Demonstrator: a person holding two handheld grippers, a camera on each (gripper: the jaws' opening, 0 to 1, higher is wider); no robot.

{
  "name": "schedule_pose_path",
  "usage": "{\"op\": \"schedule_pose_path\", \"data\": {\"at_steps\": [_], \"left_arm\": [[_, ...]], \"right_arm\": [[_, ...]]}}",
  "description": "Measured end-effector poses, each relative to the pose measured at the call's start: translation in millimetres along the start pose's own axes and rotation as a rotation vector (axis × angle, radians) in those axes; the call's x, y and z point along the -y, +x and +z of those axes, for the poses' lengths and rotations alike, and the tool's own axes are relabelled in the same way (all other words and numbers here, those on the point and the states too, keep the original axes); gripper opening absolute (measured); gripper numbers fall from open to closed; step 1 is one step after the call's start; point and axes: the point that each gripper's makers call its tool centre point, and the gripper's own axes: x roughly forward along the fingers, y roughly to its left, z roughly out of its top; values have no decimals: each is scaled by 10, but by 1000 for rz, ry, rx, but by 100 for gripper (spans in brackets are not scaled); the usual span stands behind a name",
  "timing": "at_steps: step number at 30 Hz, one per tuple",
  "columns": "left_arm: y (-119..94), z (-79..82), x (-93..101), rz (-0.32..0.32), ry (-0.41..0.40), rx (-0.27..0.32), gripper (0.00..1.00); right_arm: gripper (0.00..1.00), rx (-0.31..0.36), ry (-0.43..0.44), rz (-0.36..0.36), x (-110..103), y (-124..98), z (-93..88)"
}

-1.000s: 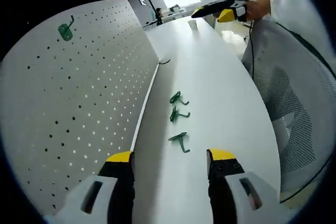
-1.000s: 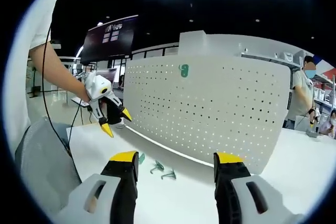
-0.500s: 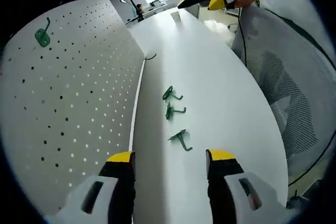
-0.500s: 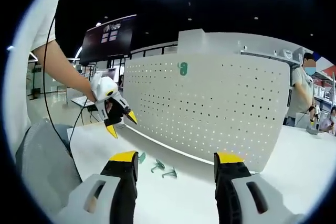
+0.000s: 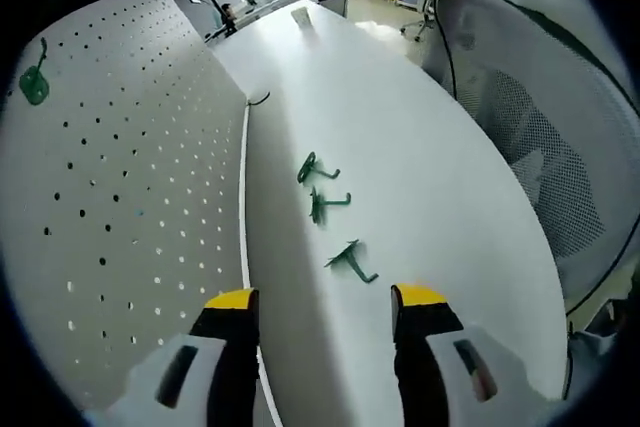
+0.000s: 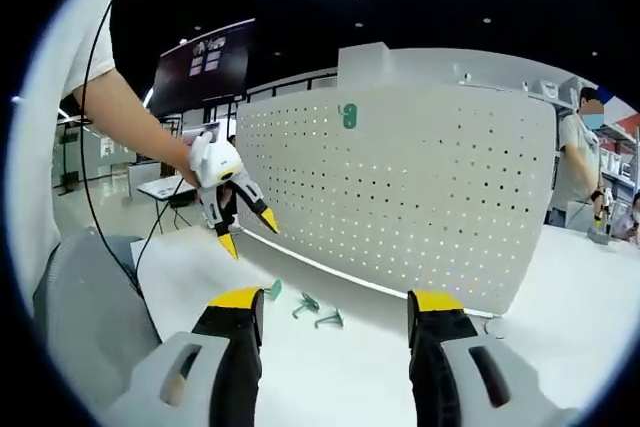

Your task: Insert the hook assembly into the mounting plate slot until the hook locks in place.

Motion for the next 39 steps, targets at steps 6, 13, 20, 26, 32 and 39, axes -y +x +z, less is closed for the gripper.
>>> {"op": "schedule_pose_path", "data": {"at_steps": [6, 13, 20, 26, 32, 39], "left_arm": [[55, -4, -50, -34, 49, -15, 55], [137, -57, -75, -78, 106, -42, 54], [177, -119, -115, -99, 165, -76, 53], [242, -140, -97, -132, 213, -96, 52], [332, -110, -112, -157, 283, -100, 49], [415, -126, -139, -195, 376, -118, 45]], "right_arm": [[57, -23, 4, -1, 6, 11, -47], [57, -43, 13, 5, -3, 21, -95], [57, -58, 21, 11, -12, 29, -127], [56, -72, 26, 18, -29, 40, -152], [56, -93, 36, 15, -18, 41, -195], [55, -108, 39, 14, -14, 43, -230]]}}
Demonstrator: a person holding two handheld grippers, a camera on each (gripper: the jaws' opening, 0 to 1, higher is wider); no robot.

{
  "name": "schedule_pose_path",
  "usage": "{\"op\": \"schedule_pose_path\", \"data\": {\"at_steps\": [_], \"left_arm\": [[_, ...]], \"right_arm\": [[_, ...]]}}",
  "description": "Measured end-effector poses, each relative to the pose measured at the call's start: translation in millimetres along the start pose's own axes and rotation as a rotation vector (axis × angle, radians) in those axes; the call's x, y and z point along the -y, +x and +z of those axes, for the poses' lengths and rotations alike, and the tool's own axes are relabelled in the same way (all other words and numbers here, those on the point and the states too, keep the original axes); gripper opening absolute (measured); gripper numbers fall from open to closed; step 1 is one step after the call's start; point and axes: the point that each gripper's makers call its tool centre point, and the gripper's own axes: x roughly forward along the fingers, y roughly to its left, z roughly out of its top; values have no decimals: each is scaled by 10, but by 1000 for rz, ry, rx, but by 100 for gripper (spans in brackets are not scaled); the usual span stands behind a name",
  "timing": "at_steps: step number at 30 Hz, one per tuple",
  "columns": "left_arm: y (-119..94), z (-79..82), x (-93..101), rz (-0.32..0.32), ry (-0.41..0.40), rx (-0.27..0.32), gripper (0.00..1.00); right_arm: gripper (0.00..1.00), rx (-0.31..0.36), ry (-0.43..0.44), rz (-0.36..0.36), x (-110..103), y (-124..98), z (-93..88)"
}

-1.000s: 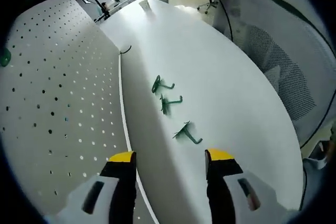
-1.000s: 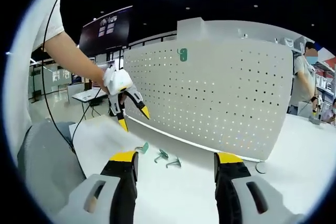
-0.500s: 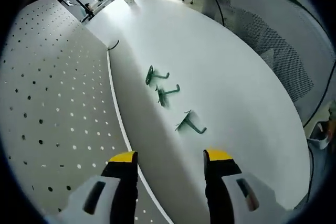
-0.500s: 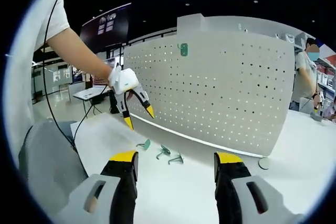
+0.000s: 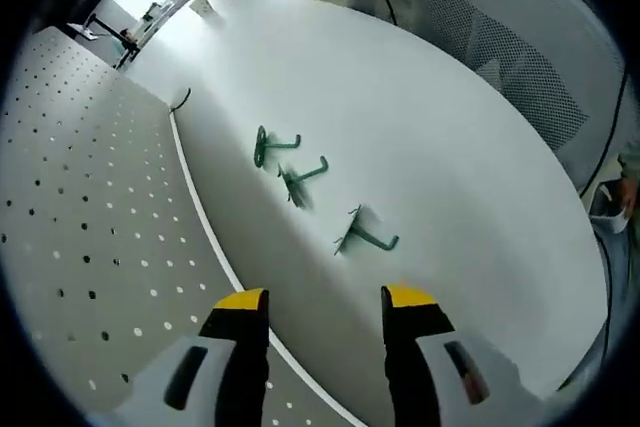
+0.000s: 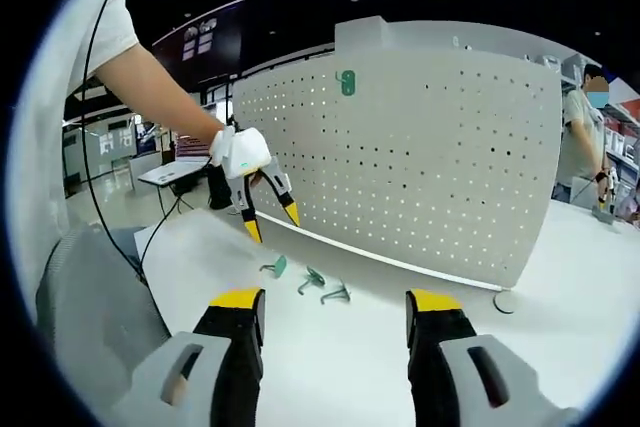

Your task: Insert the hook assembly into the mounting plate slot until the hook locks in place.

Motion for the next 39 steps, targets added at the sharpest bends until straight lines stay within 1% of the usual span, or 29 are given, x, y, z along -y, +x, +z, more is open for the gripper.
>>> {"op": "schedule_pose_path", "data": {"at_steps": [4, 7, 11, 13, 16, 18, 22, 26, 31, 39], "left_arm": [[38, 14, -73, 1, 14, -4, 42], [74, 45, -72, -12, 53, 0, 40], [129, 62, -74, -31, 81, -6, 38], [145, 94, -63, -45, 98, 0, 37], [193, 117, -61, -57, 157, -4, 36], [209, 153, -50, -67, 144, 7, 34], [270, 170, -18, -88, 178, 7, 30], [302, 195, -33, -93, 182, 14, 26], [328, 238, -11, -115, 188, 25, 22], [376, 230, 37, -139, 191, 25, 20]], "right_arm": [[54, -8, 4, 3, 1, 2, -17], [54, -17, 1, 10, -13, 8, -35], [54, -18, -1, 11, -18, 10, -40], [54, -18, 1, 9, -13, 7, -42], [54, -17, 5, 7, -6, 5, -42], [53, -15, 4, 2, 4, 0, -41], [53, -12, 9, 1, 9, -2, -37], [53, -11, 10, -1, 14, -2, -37], [52, -12, 12, -4, 21, -5, -39], [52, -10, 17, -6, 30, -6, -35]]}}
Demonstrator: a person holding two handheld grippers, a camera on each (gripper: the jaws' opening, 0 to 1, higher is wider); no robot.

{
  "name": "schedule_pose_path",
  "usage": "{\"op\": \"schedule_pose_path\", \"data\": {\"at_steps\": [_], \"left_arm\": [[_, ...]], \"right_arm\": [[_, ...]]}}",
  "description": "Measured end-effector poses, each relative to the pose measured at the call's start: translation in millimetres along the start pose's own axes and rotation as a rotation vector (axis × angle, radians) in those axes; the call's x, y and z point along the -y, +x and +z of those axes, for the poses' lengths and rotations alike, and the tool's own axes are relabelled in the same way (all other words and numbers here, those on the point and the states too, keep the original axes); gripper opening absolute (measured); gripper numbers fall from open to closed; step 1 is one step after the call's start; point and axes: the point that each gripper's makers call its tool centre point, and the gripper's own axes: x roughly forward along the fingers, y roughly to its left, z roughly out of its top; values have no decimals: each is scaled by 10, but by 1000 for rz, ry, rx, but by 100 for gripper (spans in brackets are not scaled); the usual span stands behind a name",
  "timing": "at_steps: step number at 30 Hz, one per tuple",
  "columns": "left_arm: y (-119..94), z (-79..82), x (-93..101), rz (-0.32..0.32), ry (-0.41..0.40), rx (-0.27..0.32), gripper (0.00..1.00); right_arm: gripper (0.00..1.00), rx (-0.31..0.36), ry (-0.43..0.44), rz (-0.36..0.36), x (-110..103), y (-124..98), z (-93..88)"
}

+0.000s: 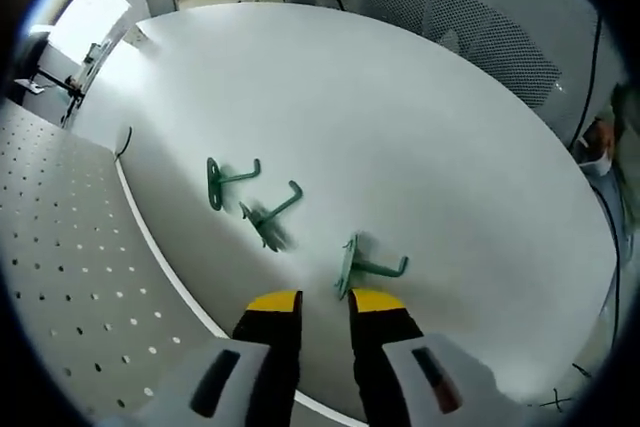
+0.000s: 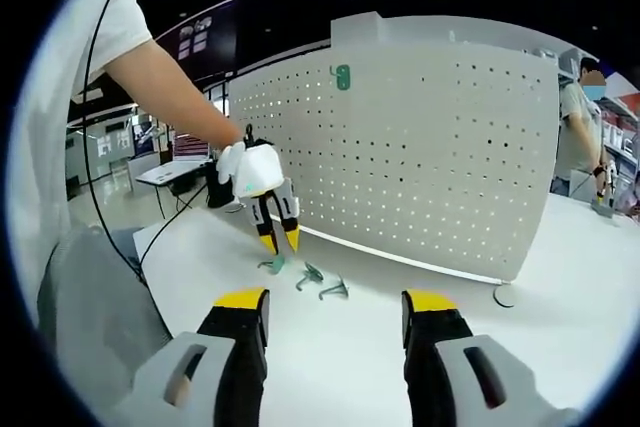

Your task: Insert the hook assembly into the mounting plate slot until the hook locks in place.

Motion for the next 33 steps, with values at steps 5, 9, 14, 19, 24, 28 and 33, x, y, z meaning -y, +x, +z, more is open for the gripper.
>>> {"op": "schedule_pose_path", "data": {"at_steps": [5, 9, 14, 19, 24, 28, 33], "left_arm": [[15, 12, 25, -9, -1, 3, 18], [39, 14, 45, -17, 0, 1, 16], [44, 14, 55, -22, 1, -1, 14], [67, 11, 78, -30, 8, -3, 11], [89, 9, 106, -40, 16, -9, 8], [114, 17, 117, -41, 12, -5, 6], [133, 18, 128, -39, 6, -10, 5]], "right_arm": [[51, 0, 2, 0, 1, 1, -1], [51, 0, 3, -1, 3, 1, -1], [51, -1, 2, -1, 6, 2, 0], [50, -1, 7, -1, 8, 2, -1], [50, 0, 10, -2, 14, 0, -1], [49, -1, 10, -1, 11, 0, -4], [49, 0, 10, -1, 12, -2, -3]]}}
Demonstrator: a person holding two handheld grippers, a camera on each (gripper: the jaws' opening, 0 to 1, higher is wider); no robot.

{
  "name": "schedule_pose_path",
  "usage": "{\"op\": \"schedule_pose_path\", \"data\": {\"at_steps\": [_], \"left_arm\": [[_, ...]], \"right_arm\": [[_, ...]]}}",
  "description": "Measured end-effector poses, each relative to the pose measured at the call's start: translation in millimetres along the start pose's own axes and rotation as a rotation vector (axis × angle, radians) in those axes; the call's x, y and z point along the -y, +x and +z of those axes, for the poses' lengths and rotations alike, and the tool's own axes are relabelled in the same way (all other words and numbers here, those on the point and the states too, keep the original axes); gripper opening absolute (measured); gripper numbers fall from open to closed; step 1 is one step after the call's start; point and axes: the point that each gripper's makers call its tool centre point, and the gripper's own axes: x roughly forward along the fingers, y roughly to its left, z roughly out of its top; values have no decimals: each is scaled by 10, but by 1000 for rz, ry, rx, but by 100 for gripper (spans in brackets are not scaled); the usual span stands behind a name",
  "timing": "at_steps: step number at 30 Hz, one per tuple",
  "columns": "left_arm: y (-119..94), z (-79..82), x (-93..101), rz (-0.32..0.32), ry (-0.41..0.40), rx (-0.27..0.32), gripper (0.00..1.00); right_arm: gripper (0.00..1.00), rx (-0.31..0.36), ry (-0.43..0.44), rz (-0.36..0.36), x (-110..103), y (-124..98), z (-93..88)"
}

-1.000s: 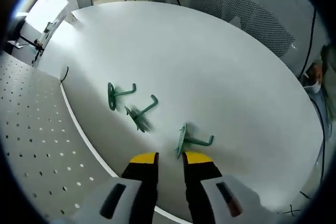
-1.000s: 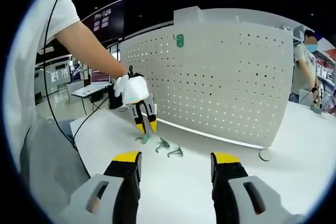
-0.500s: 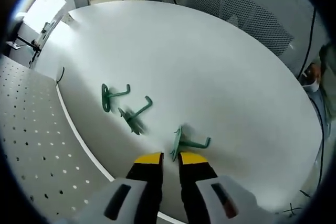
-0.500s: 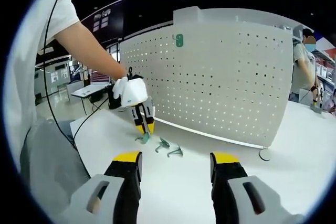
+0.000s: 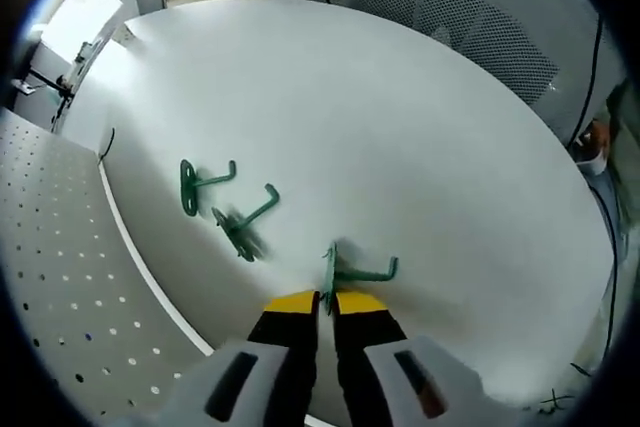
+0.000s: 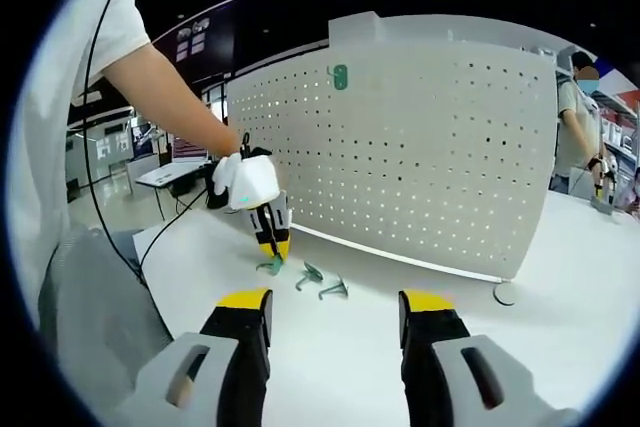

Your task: Insert the hook assembly into the mounting plate slot until the hook locks in place.

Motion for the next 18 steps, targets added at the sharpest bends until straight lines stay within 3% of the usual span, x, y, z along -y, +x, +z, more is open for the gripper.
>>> {"op": "schedule_pose_path", "data": {"at_steps": [18], "left_arm": [[17, -14, -2, 23, -42, -11, 3]], "right_arm": [[48, 4, 9, 5, -7, -2, 6]]}}
